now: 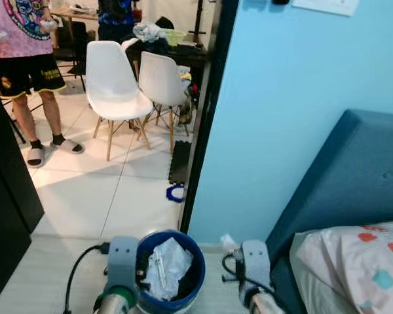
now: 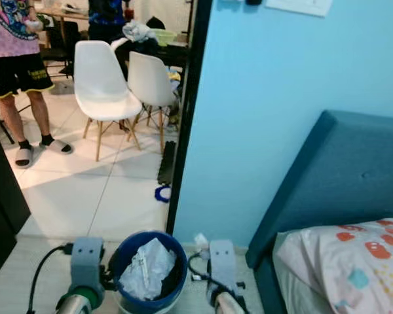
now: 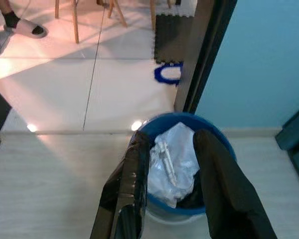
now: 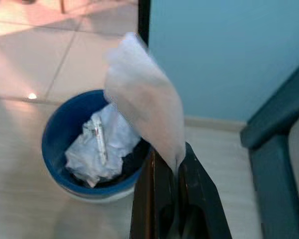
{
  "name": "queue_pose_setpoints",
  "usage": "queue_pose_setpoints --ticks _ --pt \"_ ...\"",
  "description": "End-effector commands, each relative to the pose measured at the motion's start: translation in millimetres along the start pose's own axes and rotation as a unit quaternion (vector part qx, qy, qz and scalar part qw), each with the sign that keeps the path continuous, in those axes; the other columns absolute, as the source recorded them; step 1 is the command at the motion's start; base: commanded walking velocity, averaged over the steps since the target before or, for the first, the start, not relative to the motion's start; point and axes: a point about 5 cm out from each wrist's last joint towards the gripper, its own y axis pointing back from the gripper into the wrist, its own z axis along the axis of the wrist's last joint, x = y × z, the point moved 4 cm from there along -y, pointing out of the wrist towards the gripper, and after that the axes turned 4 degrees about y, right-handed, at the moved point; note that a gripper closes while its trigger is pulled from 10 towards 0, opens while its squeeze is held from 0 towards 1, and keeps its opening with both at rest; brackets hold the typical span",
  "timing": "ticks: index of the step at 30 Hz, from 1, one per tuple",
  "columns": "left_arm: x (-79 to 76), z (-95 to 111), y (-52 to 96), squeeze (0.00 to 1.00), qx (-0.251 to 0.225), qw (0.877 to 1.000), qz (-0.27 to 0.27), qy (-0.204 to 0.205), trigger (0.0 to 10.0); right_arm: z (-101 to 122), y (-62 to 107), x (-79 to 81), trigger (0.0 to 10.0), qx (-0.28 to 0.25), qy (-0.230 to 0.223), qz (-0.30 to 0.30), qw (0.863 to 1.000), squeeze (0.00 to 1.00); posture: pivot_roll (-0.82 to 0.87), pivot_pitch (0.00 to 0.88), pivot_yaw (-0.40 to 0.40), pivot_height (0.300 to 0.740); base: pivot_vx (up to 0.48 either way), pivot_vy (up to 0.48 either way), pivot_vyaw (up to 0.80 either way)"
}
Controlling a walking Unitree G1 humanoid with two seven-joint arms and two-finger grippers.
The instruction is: Clean up the room
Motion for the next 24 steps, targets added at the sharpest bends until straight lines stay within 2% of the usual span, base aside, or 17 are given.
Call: queue_pose_setpoints --ticks 1,24 --pt "-5.0 -4.3 2.2 0.0 0.006 1.0 -0.007 0.003 10.0 -8.7 2.8 -6.6 10.0 0.015 -0.002 -0.009 1.0 0.0 0.03 0.025 -0.036 0.74 0.307 0.0 0.0" --pt "-4.9 -3.3 2.3 0.0 0.003 1.0 -0.006 0.009 10.0 -6.5 1.1 -6.1 10.0 0.014 0.001 -0.005 1.0 0.0 0.03 0.022 -0.046 0.74 0.308 0.0 0.0"
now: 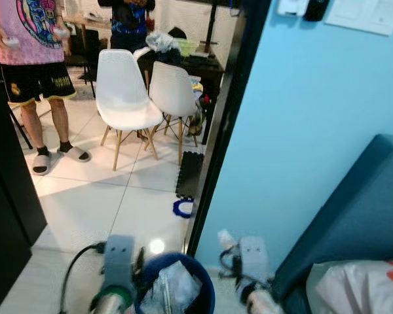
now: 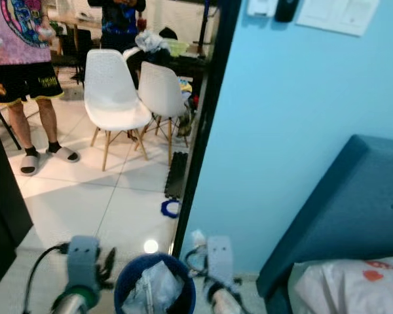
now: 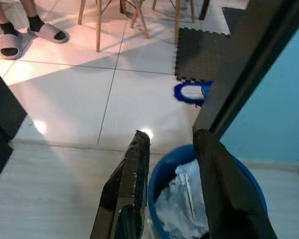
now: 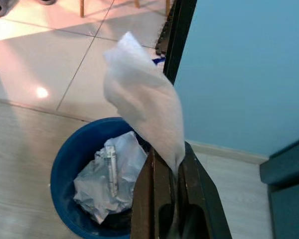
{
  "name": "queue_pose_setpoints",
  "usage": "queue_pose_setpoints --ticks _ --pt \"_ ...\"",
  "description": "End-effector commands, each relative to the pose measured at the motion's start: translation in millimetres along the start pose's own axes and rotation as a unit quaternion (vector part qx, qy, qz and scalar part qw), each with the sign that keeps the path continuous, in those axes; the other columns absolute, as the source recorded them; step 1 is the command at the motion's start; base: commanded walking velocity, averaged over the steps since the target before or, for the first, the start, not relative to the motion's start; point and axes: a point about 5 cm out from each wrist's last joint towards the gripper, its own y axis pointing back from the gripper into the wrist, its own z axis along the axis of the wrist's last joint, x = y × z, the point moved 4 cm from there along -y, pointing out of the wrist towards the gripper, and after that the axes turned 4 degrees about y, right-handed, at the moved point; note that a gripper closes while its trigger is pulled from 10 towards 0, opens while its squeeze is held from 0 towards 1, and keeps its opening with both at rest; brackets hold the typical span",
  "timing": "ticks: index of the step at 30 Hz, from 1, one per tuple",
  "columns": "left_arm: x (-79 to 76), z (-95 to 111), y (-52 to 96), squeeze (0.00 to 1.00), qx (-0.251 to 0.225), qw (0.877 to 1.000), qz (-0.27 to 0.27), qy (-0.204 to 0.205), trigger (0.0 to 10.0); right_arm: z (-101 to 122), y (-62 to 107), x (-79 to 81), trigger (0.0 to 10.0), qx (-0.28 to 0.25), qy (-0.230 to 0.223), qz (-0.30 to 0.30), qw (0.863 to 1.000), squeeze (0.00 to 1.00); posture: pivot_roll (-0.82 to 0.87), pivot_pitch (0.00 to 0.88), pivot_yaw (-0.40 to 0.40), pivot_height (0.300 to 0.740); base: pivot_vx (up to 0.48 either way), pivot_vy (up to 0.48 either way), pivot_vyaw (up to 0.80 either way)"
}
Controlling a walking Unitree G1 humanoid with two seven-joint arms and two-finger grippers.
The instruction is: Clean up the room
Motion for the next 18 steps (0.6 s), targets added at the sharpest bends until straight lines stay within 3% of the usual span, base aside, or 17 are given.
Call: queue_pose_setpoints --ticks 1,11,18 --pt "-6.8 -3.8 2.1 0.0 0.004 1.0 -0.01 0.003 10.0 -7.1 2.3 -7.8 10.0 0.012 -0.001 -0.011 1.0 0.0 0.03 0.022 -0.046 0.74 0.307 0.0 0.0" --pt "-6.9 -3.2 1.4 0.0 0.003 1.0 -0.009 0.002 10.0 -6.1 1.5 -7.7 10.0 0.012 -0.001 -0.01 1.0 0.0 0.03 0.019 -0.048 0.74 0.306 0.0 0.0" --pt "-5.9 -3.8 1.5 0.0 0.002 1.0 -0.003 -0.007 10.0 -5.5 0.9 -6.8 10.0 0.011 0.004 -0.005 1.0 0.0 0.03 0.024 -0.05 0.74 0.0 0.0 0.0"
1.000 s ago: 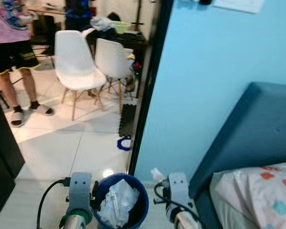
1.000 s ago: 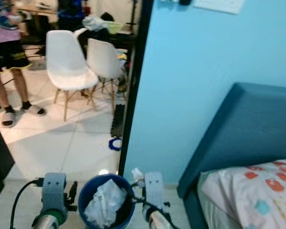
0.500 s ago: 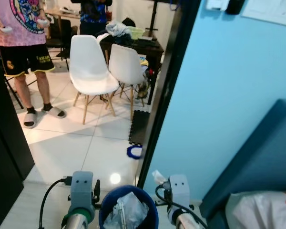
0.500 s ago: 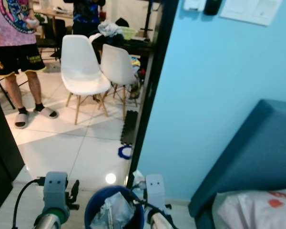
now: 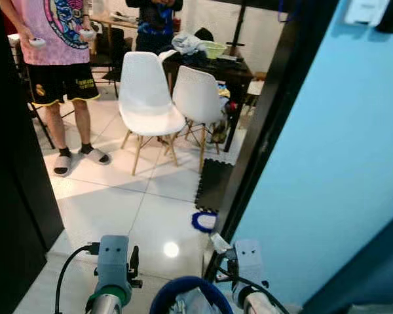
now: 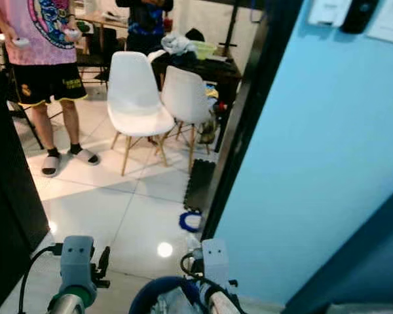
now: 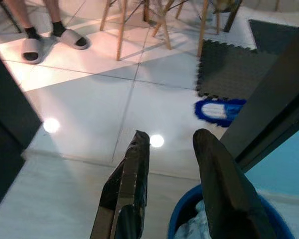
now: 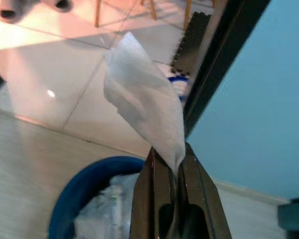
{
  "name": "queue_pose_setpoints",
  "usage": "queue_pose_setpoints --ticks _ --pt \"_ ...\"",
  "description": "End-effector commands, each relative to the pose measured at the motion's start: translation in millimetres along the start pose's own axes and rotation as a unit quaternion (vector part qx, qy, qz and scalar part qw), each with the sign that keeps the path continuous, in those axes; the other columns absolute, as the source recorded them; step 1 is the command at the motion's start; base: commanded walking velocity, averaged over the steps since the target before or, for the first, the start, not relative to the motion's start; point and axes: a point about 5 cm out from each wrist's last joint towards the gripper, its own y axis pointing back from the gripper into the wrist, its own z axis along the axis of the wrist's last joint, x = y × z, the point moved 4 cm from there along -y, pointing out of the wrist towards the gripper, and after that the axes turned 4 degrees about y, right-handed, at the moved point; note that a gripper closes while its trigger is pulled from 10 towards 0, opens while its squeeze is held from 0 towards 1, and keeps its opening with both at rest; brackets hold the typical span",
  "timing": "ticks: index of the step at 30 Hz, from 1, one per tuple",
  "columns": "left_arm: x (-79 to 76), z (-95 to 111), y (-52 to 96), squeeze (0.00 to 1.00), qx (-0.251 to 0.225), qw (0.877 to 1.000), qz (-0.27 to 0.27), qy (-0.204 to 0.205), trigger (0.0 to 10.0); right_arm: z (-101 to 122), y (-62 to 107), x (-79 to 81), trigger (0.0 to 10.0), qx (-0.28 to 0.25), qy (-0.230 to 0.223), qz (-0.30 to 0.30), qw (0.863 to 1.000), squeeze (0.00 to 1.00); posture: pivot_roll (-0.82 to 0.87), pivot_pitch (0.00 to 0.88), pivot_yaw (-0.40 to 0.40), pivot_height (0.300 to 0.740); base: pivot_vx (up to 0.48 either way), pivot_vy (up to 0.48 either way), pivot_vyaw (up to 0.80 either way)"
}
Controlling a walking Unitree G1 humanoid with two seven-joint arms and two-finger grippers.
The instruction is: Clean up the room
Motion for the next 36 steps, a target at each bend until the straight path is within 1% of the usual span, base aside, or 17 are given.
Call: queue_pose_setpoints --ticks 1,4,5,7,8,9,10,11,13,15,27,28,29,32,33,35,36 --pt "-0.1 -10.2 4.5 0.0 0.016 1.0 0.002 -0.007 10.0 -7.3 1.5 1.6 10.0 0.013 0.006 0.008 1.0 0.0 0.03 0.024 -0.05 0.74 0.0 0.0 0.0" --pt "-0.2 -10.3 4.3 0.0 0.016 1.0 0.002 -0.007 10.0 -6.5 0.5 2.2 10.0 0.013 0.01 0.011 1.0 0.0 0.04 0.028 -0.051 0.74 0.0 0.0 0.0" --pt "0.1 -10.4 4.5 0.0 0.016 1.0 0.003 -0.008 10.0 -4.8 -1.5 3.1 10.0 0.013 0.025 0.018 0.999 0.0 0.04 0.034 -0.052 0.74 0.0 0.0 0.0" --pt "0.1 -10.4 4.5 0.0 0.016 1.0 0.003 -0.008 10.0 -4.8 -1.5 3.1 10.0 0.013 0.025 0.018 0.999 0.0 0.04 0.034 -0.052 0.74 0.0 0.0 0.0" --pt "0.6 -10.9 5.1 0.0 0.017 1.0 0.003 -0.01 10.0 -4.2 -3.5 4.1 10.0 0.017 0.043 0.027 0.999 0.0 0.04 0.034 -0.052 0.74 0.0 0.0 0.0" --pt "0.6 -10.9 5.1 0.0 0.017 1.0 0.003 -0.01 10.0 -4.2 -3.5 4.1 10.0 0.017 0.043 0.027 0.999 0.0 0.04 0.034 -0.052 0.74 0.0 0.0 0.0" --pt "1.7 -11.9 6.6 0.0 0.018 1.0 0.005 -0.013 10.0 -6.7 -6.6 5.0 10.0 0.035 0.083 0.047 0.995 0.0 0.04 0.043 -0.056 0.74 0.0 0.0 0.0" --pt "1.7 -11.9 6.6 0.0 0.018 1.0 0.005 -0.013 10.0 -6.7 -6.6 5.0 10.0 0.035 0.083 0.047 0.995 0.0 0.04 0.043 -0.056 0.74 0.0 0.0 0.0" --pt "2.4 -12.5 7.7 0.0 0.019 1.0 0.007 -0.013 10.0 -10.2 -7.8 5.0 10.0 0.052 0.112 0.06 0.99 0.0 0.04 0.046 -0.058 0.74 0.0 0.0 0.0" --pt "3.1 -12.9 8.3 0.0 0.019 1.0 0.008 -0.013 10.0 -11.8 -8.5 6.3 10.0 0.061 0.122 0.066 0.989 0.0 0.04 0.048 -0.063 0.74 0.0 0.0 0.0" --pt "4.5 -13.5 10.4 0.0 0.019 1.0 0.014 -0.013 10.0 -15.5 -8.6 12.7 10.0 0.073 0.123 0.074 0.987 0.0 0.05 0.054 -0.07 0.74 0.0 0.0 0.0" --pt "4.8 -13.5 10.9 0.0 0.019 1.0 0.014 -0.013 10.0 -15.4 -8.5 13.9 10.0 0.07 0.123 0.076 0.987 0.85 0.05 0.054 -0.068 0.74 0.0 0.0 0.0" --pt "4.9 -13.5 11.0 0.0 0.019 1.0 0.013 -0.014 10.0 -15.6 -8.2 14.4 10.0 0.069 0.12 0.077 0.987 1.0 0.05 0.054 -0.066 0.74 0.0 0.0 0.0" --pt "4.6 -13.4 11.0 0.0 0.019 1.0 0.012 -0.014 10.0 -16.2 -7.9 13.6 10.0 0.069 0.123 0.072 0.987 1.0 0.05 0.053 -0.064 0.74 0.0 0.0 0.0" --pt "4.2 -13.3 10.7 0.0 0.019 1.0 0.011 -0.014 10.0 -17.0 -7.7 12.4 10.0 0.07 0.129 0.066 0.987 0.96 0.05 0.053 -0.062 0.74 0.0 0.0 0.0" --pt "3.9 -13.1 10.5 0.0 0.019 1.0 0.011 -0.014 10.0 -17.5 -7.6 11.5 10.0 0.071 0.133 0.062 0.987 0.96 0.05 0.053 -0.062 0.74 0.0 0.0 0.0" --pt "3.5 -13.1 10.5 0.0 0.019 1.0 0.01 -0.015 10.0 -18.1 -7.4 10.8 10.0 0.072 0.136 0.06 0.986 0.0 0.05 0.052 -0.059 0.74 0.0 0.0 0.0"
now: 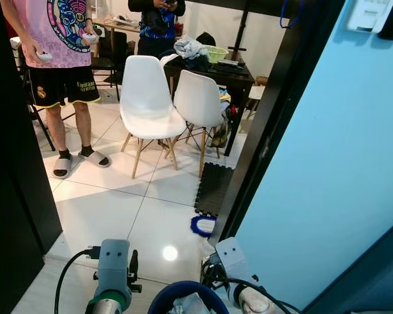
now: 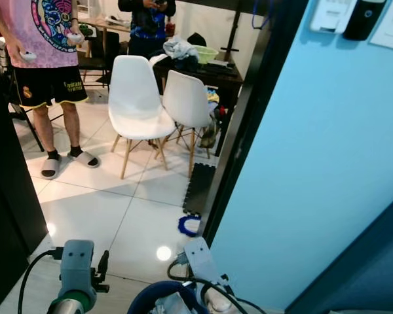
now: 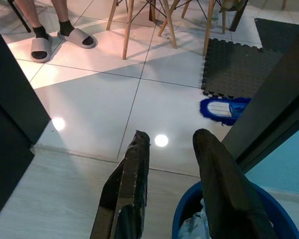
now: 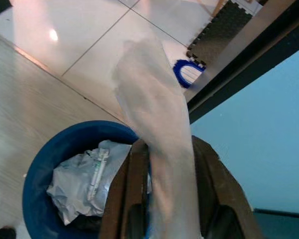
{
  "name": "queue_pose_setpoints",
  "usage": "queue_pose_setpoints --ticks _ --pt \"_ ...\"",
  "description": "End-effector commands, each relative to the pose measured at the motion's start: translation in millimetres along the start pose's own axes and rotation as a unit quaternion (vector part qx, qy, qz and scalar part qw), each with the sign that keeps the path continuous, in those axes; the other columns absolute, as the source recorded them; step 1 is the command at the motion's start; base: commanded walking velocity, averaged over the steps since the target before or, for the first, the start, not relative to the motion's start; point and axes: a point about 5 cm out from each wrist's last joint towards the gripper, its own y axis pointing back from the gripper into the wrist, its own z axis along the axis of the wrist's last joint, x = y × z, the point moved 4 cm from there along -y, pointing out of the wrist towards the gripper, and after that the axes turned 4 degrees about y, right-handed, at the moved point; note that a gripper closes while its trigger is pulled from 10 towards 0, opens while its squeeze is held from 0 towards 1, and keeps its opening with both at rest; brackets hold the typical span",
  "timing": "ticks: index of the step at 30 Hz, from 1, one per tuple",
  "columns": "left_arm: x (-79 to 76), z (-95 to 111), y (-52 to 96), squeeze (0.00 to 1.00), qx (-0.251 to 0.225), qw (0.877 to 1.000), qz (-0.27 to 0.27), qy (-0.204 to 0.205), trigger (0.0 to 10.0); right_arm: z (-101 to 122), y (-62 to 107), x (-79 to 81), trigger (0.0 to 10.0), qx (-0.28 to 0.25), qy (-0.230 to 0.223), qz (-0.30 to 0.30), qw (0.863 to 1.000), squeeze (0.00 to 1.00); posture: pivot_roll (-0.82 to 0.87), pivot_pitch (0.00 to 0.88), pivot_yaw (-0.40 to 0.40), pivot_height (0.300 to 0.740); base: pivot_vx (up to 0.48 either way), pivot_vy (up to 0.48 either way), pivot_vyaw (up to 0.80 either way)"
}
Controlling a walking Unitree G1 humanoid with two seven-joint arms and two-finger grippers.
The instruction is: Clean up the room
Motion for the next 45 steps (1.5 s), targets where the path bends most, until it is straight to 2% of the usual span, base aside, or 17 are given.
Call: queue_pose_setpoints --ticks 1,18,20,21,22,23,24,25,45 --pt "-3.0 -3.6 2.0 0.0 0.008 1.0 -0.005 -0.001 10.0 -10.3 2.6 -2.9 10.0 0.016 0.006 -0.008 1.0 0.0 0.05 0.051 -0.058 0.74 0.0 0.0 0.0" --pt "-3.3 -3.6 2.5 0.0 0.009 1.0 -0.008 -0.002 10.0 -10.9 2.7 -0.5 10.0 0.016 0.0 -0.001 1.0 0.0 0.05 0.053 -0.056 0.74 0.0 0.0 0.0" --pt "-2.9 -3.7 2.6 0.0 0.009 1.0 -0.007 -0.002 10.0 -10.2 2.8 1.4 10.0 0.013 -0.008 0.008 1.0 0.97 0.05 0.054 -0.056 0.74 0.0 0.0 0.0" --pt "-2.9 -3.7 2.6 0.0 0.009 1.0 -0.007 -0.002 10.0 -10.2 2.8 1.4 10.0 0.013 -0.008 0.008 1.0 0.97 0.05 0.054 -0.056 0.74 0.0 0.0 0.0" --pt "-2.7 -3.7 2.7 0.0 0.009 1.0 -0.007 -0.002 10.0 -10.6 2.9 1.0 10.0 0.014 -0.005 0.007 1.0 0.89 0.05 0.055 -0.057 0.74 0.0 0.0 0.0" --pt "-2.6 -3.8 2.7 0.0 0.009 1.0 -0.006 -0.002 10.0 -11.5 3.1 0.4 10.0 0.016 0.001 0.004 1.0 0.05 0.05 0.055 -0.057 0.74 0.0 0.0 0.0" --pt "-2.6 -3.8 2.7 0.0 0.009 1.0 -0.006 -0.002 10.0 -11.5 3.1 0.4 10.0 0.016 0.001 0.004 1.0 0.05 0.05 0.055 -0.057 0.74 0.0 0.0 0.0" --pt "-2.5 -3.9 2.8 0.0 0.01 1.0 -0.006 -0.002 10.0 -12.4 3.2 -0.2 10.0 0.018 0.006 0.001 1.0 0.0 0.05 0.056 -0.057 0.74 0.0 0.0 0.0" --pt "-2.1 -3.0 2.0 0.0 0.009 1.0 -0.007 -0.003 10.0 -13.9 3.7 -1.6 10.0 0.02 0.009 -0.003 1.0 0.0 0.05 0.055 -0.053 0.74 0.0 0.0 0.0"
